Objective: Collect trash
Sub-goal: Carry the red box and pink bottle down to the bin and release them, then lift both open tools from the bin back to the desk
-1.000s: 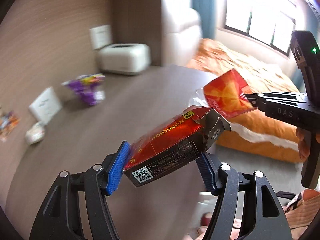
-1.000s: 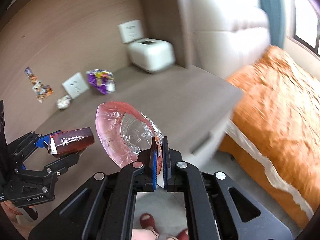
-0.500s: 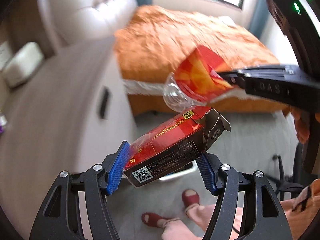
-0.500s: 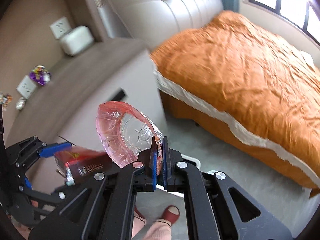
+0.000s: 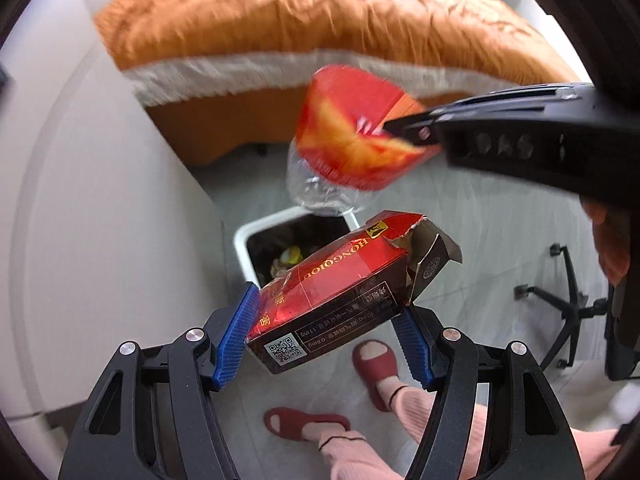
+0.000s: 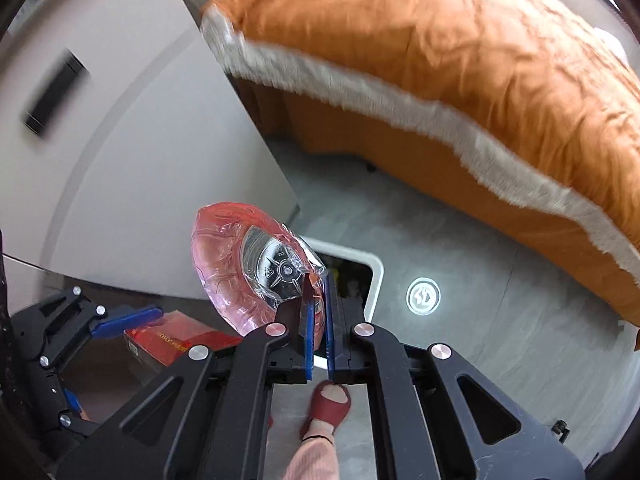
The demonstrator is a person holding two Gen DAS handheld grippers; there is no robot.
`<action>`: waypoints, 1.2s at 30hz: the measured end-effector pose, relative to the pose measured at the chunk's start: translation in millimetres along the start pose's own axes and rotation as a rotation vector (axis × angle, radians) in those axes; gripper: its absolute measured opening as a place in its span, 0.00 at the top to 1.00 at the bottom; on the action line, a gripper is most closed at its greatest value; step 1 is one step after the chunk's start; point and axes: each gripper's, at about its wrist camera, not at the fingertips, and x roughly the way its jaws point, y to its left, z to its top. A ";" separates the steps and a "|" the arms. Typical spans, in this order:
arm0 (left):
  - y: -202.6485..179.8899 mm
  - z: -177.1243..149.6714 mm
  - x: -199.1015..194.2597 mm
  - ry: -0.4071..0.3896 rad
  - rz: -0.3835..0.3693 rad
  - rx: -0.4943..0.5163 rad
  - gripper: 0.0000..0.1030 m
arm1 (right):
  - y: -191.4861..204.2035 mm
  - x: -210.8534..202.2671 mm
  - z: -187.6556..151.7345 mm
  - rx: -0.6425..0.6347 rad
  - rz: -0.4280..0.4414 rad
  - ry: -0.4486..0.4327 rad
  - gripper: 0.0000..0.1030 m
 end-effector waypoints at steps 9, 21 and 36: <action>9.8 -17.7 124.1 0.115 0.038 -0.002 0.05 | -13.7 106.0 -21.9 -0.090 -0.037 0.083 0.05; 7.7 -14.8 110.7 0.106 0.050 -0.040 0.05 | -24.0 105.6 -21.4 -0.110 -0.057 0.094 0.05; 1.6 15.8 -47.9 -0.109 0.163 -0.131 0.05 | -10.6 -54.6 -2.3 0.024 -0.032 -0.077 0.05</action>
